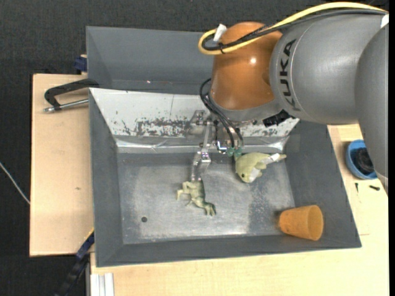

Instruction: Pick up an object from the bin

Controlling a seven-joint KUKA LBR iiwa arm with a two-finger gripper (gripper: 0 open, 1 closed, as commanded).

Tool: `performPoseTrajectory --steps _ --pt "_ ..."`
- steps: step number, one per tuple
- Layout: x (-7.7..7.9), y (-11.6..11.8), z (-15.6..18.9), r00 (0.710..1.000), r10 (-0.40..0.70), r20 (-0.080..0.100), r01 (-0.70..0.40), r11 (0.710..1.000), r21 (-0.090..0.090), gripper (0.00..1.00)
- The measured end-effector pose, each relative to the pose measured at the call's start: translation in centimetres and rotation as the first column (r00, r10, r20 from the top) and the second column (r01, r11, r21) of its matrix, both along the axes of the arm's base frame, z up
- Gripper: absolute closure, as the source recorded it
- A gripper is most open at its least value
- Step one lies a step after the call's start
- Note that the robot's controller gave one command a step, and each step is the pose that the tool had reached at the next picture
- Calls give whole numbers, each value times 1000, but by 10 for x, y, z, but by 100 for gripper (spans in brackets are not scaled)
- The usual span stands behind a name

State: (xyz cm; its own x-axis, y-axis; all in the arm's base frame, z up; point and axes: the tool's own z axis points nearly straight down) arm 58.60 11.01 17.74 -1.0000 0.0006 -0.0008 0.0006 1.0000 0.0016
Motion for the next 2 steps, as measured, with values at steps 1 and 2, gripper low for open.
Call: performPoseTrajectory --steps 1,2 --pt "-18 -25 -86 989 -150 11 150 989 4 0" --pt "-20 -26 -89 988 -152 2 152 988 1 100"
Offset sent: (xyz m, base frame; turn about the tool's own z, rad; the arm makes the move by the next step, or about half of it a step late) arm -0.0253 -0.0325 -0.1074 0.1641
